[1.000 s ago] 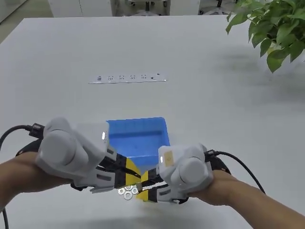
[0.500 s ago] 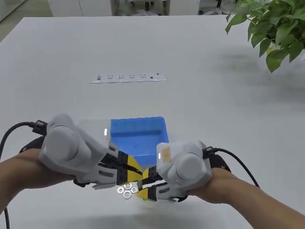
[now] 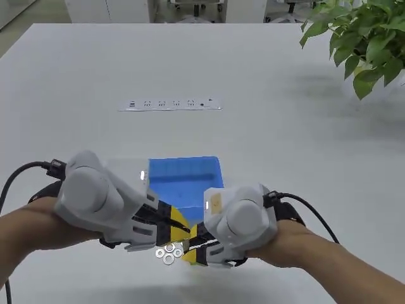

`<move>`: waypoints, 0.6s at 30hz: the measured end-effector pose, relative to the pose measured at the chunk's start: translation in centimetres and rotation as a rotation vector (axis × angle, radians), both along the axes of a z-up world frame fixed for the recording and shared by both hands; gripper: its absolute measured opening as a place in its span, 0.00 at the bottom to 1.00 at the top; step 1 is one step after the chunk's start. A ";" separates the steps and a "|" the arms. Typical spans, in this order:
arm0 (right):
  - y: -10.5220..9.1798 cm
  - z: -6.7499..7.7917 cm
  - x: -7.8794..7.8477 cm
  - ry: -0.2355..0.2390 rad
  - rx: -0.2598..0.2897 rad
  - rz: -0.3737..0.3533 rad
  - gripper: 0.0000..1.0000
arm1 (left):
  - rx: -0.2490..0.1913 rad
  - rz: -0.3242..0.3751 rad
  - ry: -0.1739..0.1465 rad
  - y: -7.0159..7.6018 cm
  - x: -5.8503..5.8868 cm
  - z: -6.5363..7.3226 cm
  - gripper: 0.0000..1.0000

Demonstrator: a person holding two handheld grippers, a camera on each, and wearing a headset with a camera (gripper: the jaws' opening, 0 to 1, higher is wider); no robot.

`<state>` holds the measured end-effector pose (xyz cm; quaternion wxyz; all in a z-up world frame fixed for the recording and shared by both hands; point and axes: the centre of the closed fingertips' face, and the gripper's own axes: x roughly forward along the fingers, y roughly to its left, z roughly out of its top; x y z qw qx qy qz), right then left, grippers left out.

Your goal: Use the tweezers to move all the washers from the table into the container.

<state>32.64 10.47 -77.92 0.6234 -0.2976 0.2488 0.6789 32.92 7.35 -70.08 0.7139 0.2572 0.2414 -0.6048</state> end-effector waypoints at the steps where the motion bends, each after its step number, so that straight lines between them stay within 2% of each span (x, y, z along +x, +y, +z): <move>1: 0.0 0.0 0.0 0.002 -0.001 -0.001 0.12 | -0.001 0.001 0.001 0.0 0.0 0.0 0.06; 18: -0.2 0.0 -0.3 0.020 -0.007 -0.024 0.08 | -0.008 0.016 0.003 0.0 -0.1 -0.1 0.07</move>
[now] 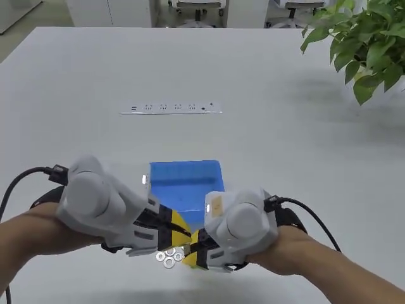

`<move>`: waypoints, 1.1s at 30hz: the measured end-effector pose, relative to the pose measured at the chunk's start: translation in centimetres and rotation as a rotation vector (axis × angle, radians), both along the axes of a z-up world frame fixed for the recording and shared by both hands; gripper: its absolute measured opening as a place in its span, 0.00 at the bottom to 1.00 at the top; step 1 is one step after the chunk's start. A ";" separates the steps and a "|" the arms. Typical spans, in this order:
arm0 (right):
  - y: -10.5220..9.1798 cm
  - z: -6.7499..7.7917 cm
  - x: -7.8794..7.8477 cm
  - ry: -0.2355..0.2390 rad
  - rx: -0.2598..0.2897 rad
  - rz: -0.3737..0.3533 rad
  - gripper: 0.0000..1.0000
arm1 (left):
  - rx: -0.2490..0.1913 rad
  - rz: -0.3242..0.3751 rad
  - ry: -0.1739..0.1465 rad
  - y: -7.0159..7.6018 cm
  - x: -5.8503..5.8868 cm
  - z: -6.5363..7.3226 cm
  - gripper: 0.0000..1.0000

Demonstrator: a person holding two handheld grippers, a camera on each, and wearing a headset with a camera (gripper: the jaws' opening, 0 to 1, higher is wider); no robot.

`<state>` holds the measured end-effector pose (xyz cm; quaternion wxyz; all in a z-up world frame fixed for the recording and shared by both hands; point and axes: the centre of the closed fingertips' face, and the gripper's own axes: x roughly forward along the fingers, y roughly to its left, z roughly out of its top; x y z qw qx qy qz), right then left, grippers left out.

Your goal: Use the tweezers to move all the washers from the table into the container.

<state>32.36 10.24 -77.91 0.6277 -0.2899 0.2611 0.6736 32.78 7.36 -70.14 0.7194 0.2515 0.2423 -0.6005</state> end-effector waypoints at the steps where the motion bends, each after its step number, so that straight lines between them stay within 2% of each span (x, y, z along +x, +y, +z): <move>1: 0.0 0.0 0.0 0.002 0.000 -0.001 0.08 | -0.002 0.001 0.001 0.0 0.0 0.0 0.07; 9: -0.2 0.0 -0.1 0.003 -0.011 0.003 0.08 | -0.029 0.014 0.004 0.4 -0.2 0.5 0.13; 12: -0.2 0.2 -0.1 0.003 -0.010 0.002 0.08 | -0.045 0.025 -0.003 0.6 -0.1 0.8 0.19; 14: -0.2 0.6 -0.2 0.004 -0.011 0.002 0.08 | -0.051 0.041 0.005 0.7 -0.1 0.8 0.21; 18: -0.2 1.4 -0.2 -0.002 -0.009 0.016 0.08 | -0.068 0.090 0.013 1.2 0.1 0.8 0.32; 20: -0.2 1.9 -0.1 -0.006 -0.008 0.021 0.08 | -0.095 0.118 0.027 1.3 0.0 0.9 0.36; 24: -0.1 3.0 0.2 -0.017 -0.003 0.029 0.08 | -0.155 0.169 0.030 1.4 0.0 1.6 0.49; 27: 0.0 3.8 0.2 -0.020 0.000 0.041 0.08 | -0.170 0.218 0.014 1.9 0.4 1.9 0.60; 29: 0.1 4.3 0.4 -0.028 0.001 0.049 0.08 | -0.185 0.250 -0.002 2.4 0.6 2.2 0.65; 33: 0.2 5.4 0.7 -0.026 0.007 0.050 0.08 | -0.220 0.305 -0.010 3.3 1.0 2.7 0.72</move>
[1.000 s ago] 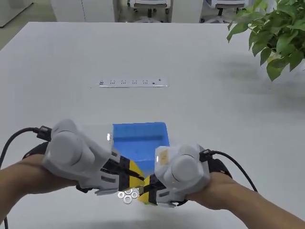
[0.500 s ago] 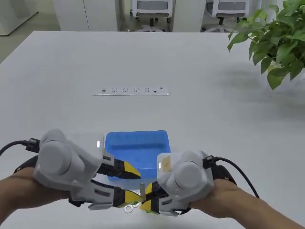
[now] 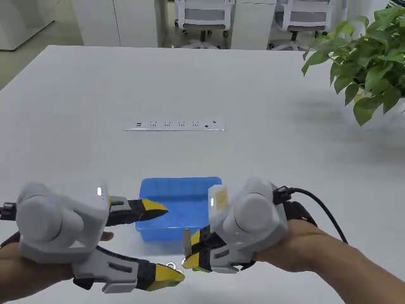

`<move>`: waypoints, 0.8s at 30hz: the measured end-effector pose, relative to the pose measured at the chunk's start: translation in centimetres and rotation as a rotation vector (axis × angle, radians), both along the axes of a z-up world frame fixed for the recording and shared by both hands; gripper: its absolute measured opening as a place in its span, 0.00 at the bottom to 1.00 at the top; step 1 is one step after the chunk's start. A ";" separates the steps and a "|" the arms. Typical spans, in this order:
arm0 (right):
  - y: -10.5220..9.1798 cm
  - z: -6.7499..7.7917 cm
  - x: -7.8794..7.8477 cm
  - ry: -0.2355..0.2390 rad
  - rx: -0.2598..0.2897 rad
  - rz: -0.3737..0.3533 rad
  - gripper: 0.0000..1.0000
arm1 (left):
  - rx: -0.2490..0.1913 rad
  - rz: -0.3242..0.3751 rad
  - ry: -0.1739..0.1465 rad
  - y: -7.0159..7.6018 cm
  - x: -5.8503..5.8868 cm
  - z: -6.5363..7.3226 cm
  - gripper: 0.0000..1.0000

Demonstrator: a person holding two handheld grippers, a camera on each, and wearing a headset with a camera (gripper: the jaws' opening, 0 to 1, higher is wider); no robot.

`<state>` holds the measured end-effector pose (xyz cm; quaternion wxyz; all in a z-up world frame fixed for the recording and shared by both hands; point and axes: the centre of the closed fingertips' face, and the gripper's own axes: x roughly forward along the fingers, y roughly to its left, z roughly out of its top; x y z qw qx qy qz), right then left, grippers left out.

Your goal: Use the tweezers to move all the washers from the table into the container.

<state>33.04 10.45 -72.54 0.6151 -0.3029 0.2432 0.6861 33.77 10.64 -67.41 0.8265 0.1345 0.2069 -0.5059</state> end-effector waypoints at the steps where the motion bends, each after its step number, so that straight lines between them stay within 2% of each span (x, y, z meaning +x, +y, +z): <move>1: 0.0 0.4 0.0 0.007 0.003 0.000 0.08 | 0.000 0.004 -0.001 0.1 0.0 0.0 0.73; 10: 0.3 2.5 0.7 0.003 -0.001 0.024 0.08 | -0.024 0.078 -0.003 1.8 -0.1 0.2 0.84; 15: 0.5 3.9 1.6 -0.005 0.003 0.039 0.08 | -0.034 0.104 -0.002 2.1 -0.4 0.4 0.89; 19: 0.6 4.6 2.4 -0.012 0.004 0.048 0.08 | -0.040 0.126 0.006 2.4 -0.6 0.4 0.96; 24: 0.5 5.1 3.7 -0.024 0.005 0.053 0.08 | -0.042 0.140 0.012 2.9 -0.8 0.4 0.99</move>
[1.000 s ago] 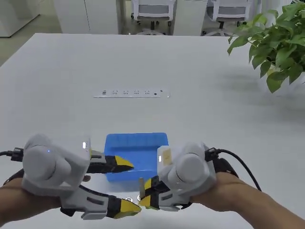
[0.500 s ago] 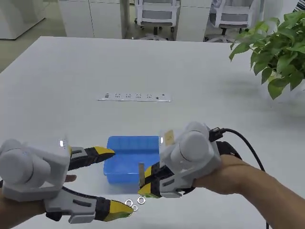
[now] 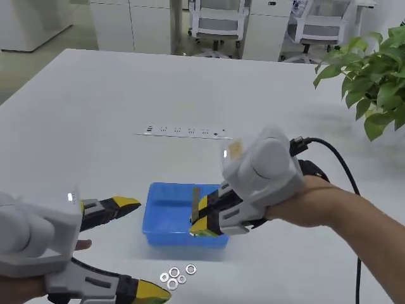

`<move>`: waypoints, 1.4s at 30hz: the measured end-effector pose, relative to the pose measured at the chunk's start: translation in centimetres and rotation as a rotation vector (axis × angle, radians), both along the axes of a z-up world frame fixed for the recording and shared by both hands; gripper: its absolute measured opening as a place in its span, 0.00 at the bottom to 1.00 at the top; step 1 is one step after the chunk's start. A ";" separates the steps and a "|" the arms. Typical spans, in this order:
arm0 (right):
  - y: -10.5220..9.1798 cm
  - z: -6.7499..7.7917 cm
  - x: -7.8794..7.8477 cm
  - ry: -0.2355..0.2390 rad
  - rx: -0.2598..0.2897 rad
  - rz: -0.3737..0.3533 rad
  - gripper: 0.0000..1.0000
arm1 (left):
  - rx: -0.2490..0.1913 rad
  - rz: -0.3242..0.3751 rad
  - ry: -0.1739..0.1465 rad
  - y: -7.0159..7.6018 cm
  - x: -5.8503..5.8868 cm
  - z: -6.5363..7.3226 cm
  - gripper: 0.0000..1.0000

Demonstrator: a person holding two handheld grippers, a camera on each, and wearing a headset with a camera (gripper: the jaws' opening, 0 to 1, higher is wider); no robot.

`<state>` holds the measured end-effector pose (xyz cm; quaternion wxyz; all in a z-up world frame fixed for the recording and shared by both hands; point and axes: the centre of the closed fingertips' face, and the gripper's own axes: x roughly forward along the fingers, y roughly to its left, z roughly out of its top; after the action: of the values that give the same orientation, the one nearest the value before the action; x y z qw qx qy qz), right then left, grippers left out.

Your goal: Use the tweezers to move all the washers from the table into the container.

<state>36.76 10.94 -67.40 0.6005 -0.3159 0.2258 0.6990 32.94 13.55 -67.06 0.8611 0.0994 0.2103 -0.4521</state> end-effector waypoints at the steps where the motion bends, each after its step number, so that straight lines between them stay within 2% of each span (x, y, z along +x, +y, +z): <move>1: -0.1 0.0 0.4 -0.005 0.000 0.000 0.08 | -0.001 0.003 0.001 0.0 -0.1 0.1 0.99; 14: -0.1 -0.5 3.1 -0.027 0.010 -0.005 0.08 | 0.003 0.021 0.004 0.2 -0.2 0.2 0.99; 23: -0.1 -2.1 5.0 -0.034 0.006 -0.019 0.09 | -0.002 0.012 0.008 0.1 0.1 0.0 0.99; 30: -0.2 -3.4 5.8 -0.029 0.005 -0.017 0.09 | -0.011 0.009 0.007 0.0 0.6 0.2 0.99; 42: -0.3 -5.5 6.2 -0.012 0.007 -0.017 0.09 | -0.010 0.000 0.003 -0.3 1.5 0.2 0.99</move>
<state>43.01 10.66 -72.92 0.6087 -0.3160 0.2224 0.6930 34.48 13.26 -66.90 0.8614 0.0945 0.2093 -0.4530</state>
